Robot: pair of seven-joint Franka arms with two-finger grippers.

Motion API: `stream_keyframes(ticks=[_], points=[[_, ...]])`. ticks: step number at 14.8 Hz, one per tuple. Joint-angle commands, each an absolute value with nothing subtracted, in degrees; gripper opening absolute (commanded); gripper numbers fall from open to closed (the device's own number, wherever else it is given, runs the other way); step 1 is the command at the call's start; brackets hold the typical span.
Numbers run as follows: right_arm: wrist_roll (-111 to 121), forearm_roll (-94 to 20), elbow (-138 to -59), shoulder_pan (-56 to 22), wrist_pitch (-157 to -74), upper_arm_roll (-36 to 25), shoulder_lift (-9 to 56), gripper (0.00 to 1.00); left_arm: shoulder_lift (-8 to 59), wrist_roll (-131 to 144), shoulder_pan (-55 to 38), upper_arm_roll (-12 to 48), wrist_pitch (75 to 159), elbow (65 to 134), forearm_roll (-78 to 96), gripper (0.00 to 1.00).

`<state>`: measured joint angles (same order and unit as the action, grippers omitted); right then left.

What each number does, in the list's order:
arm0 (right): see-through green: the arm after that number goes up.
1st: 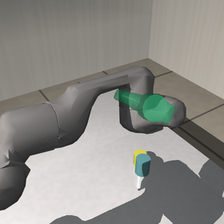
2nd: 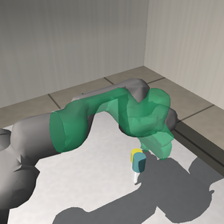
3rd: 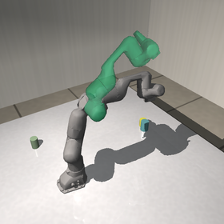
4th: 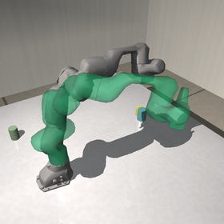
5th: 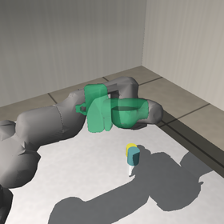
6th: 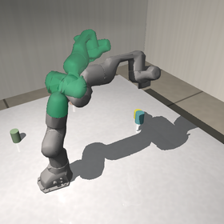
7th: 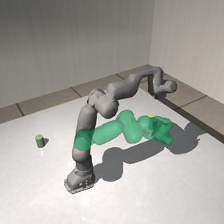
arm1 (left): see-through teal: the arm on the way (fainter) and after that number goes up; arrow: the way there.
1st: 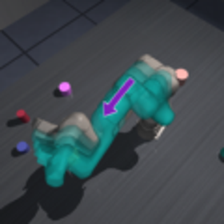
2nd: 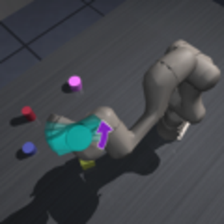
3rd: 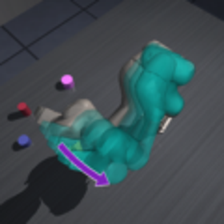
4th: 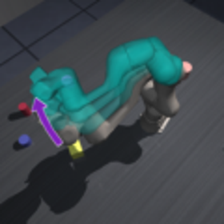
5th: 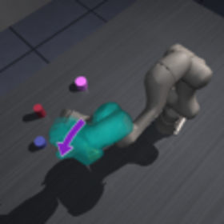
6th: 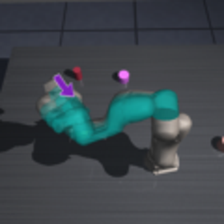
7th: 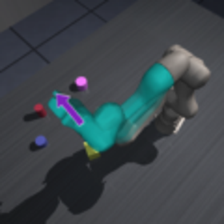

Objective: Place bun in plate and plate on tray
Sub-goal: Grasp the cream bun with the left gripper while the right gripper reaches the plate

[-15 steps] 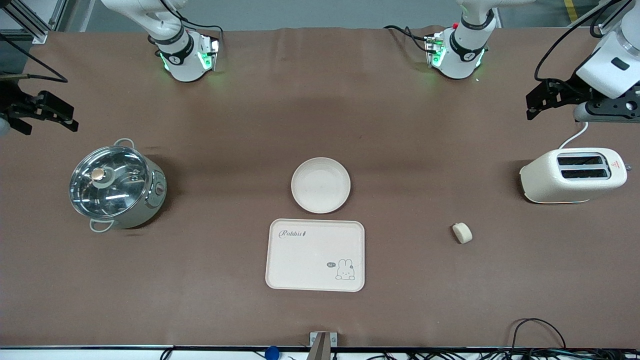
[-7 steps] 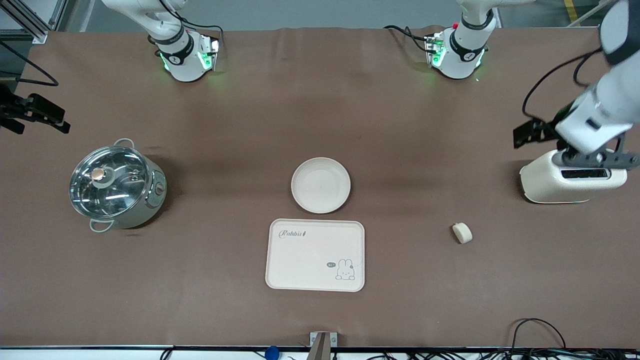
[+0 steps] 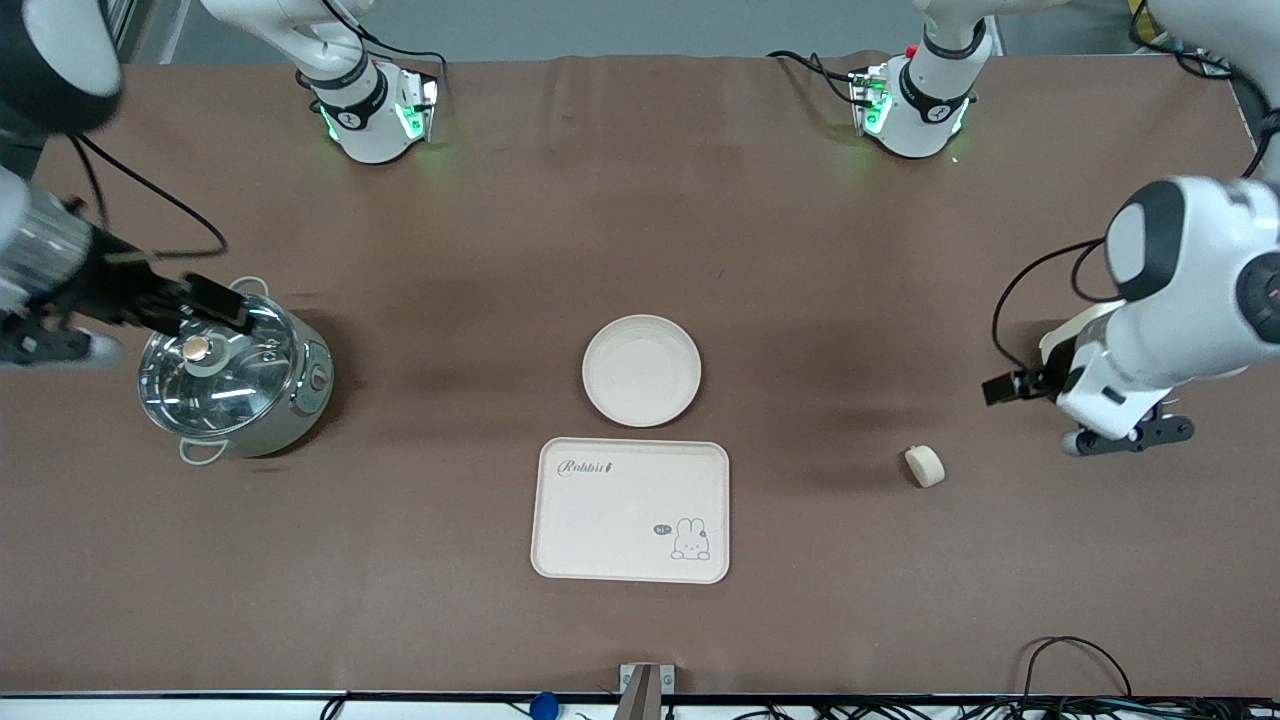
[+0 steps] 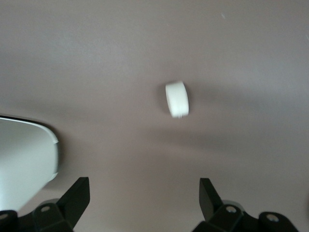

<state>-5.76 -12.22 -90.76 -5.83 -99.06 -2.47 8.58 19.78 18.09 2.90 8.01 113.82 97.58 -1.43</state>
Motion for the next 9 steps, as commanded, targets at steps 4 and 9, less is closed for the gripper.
stream_keyframes(ticks=[4, 9], points=[[-11.9, -16.4, -90.5, -11.3, -106.2, -2.6, 19.4, 1.0, 31.7, 26.8, 3.0, 8.2, 128.6, 96.8, -2.5, 1.0], [-12.5, -24.3, -93.3, -18.7, -115.1, -2.7, 25.8, 1.0, 39.0, 32.6, 2.1, 8.3, 133.3, 94.2, -2.5, 1.0]])
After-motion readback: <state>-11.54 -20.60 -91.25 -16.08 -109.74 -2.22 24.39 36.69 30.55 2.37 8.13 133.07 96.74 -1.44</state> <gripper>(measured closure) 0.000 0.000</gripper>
